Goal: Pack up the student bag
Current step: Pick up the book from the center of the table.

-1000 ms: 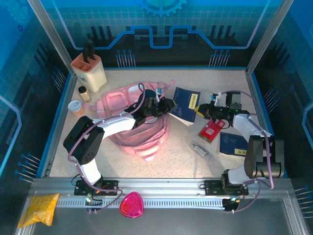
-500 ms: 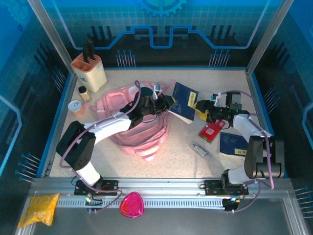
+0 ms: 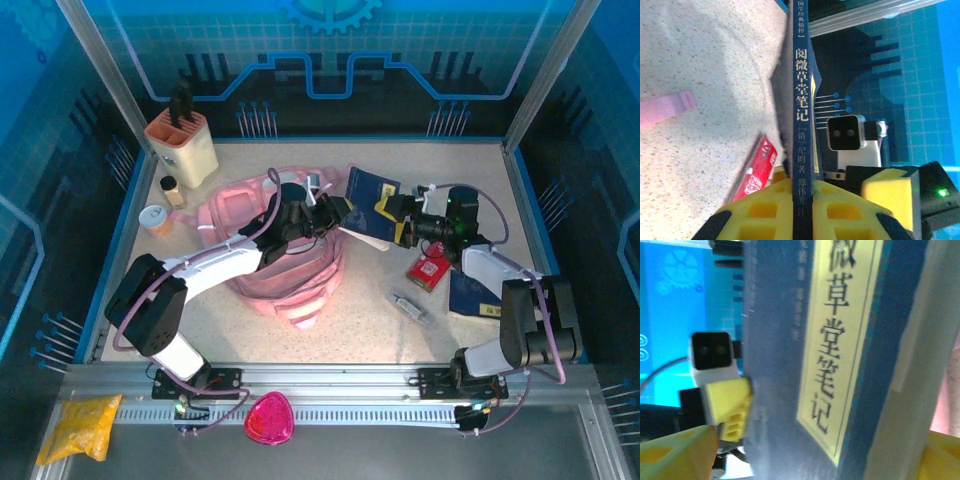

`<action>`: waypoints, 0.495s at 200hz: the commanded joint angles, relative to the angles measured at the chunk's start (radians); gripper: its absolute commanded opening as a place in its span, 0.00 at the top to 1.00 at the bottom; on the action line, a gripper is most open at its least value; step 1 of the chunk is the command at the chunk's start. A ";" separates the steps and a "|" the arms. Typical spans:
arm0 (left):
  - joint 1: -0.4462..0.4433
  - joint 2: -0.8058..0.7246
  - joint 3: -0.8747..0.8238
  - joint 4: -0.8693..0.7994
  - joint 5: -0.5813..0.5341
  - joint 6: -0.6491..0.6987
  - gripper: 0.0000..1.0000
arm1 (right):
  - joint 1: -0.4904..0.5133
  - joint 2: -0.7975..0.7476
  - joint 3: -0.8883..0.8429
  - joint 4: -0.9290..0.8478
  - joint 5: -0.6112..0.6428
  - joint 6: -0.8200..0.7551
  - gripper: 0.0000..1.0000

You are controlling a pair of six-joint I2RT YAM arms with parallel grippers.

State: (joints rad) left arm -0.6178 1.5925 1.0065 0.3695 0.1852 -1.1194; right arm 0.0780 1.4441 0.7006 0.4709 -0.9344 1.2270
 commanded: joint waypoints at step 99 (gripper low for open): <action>-0.017 -0.090 -0.034 -0.109 -0.113 0.133 1.00 | 0.070 -0.117 0.080 -0.181 0.075 -0.123 0.70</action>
State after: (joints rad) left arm -0.6201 1.5265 0.9768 0.2821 0.1017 -1.0386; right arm 0.1131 1.3613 0.7326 0.3897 -0.8810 1.1927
